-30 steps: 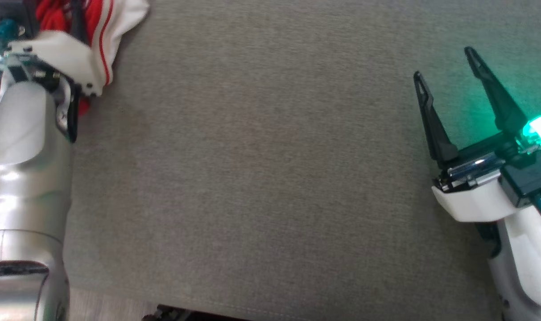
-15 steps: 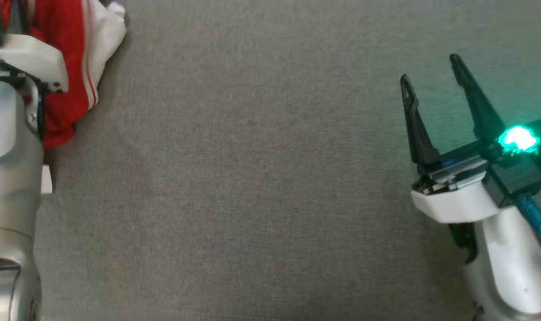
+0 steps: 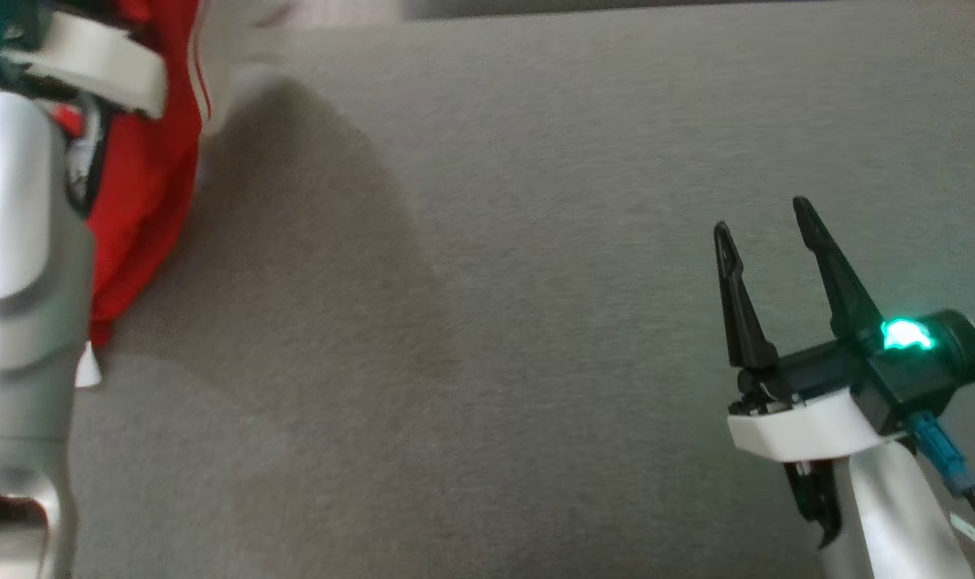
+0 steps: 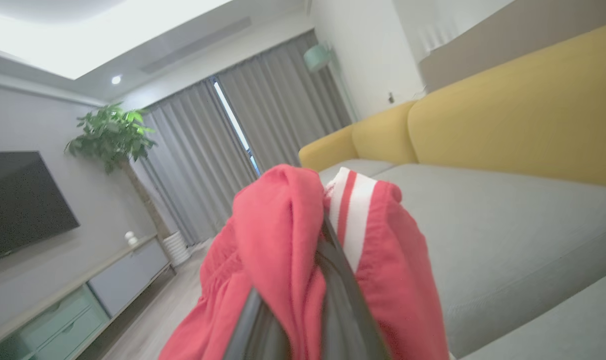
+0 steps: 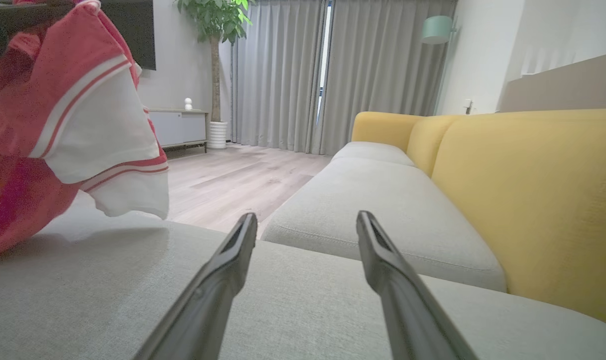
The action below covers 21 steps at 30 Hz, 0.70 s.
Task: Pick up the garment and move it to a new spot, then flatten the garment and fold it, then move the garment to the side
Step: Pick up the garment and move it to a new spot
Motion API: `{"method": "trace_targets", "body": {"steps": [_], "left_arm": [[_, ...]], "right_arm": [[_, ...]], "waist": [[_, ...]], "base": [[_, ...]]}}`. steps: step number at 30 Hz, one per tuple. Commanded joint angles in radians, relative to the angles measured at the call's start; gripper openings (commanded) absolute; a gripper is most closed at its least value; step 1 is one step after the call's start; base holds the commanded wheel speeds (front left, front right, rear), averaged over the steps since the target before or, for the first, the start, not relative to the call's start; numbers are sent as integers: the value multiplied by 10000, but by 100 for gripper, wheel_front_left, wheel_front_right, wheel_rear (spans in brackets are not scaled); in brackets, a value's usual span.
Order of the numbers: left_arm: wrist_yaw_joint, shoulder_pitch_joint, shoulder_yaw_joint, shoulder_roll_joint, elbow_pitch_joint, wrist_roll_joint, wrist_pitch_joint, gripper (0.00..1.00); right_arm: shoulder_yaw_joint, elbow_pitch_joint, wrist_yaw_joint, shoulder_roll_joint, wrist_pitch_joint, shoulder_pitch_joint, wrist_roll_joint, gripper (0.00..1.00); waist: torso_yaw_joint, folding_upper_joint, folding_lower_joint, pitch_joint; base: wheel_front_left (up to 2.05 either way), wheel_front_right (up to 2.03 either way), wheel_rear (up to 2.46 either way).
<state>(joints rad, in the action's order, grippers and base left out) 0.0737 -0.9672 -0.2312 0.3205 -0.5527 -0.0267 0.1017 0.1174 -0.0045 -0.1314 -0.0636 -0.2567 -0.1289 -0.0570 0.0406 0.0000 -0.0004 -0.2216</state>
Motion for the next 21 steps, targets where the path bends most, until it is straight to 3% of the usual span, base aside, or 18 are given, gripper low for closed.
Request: {"method": "trace_targets", "body": {"steps": [1, 12, 15, 21], "left_arm": [[128, -245, 93, 231, 821, -169, -246, 0], [495, 98, -937, -748, 2379, -1364, -1187, 0], [528, 314, -1509, -1177, 2271, -1631, -1137, 0], [540, 1387, -2538, -1971, 1442, -1832, -743, 0]], "right_arm": [[148, -273, 7, 115, -51, 44, 130, 100], [390, -327, 7, 131, -51, 197, 798, 100], [497, -352, 7, 132, -51, 224, 948, 100], [491, -427, 7, 132, -51, 265, 1222, 100]], "waist": [[-767, 0, 4, 674], [-2652, 0, 4, 1113], [-3185, 0, 4, 1012], [-3536, 0, 4, 416]], "base": [[0, 0, 0], [0, 0, 0], [0, 0, 0], [0, 0, 0]]}}
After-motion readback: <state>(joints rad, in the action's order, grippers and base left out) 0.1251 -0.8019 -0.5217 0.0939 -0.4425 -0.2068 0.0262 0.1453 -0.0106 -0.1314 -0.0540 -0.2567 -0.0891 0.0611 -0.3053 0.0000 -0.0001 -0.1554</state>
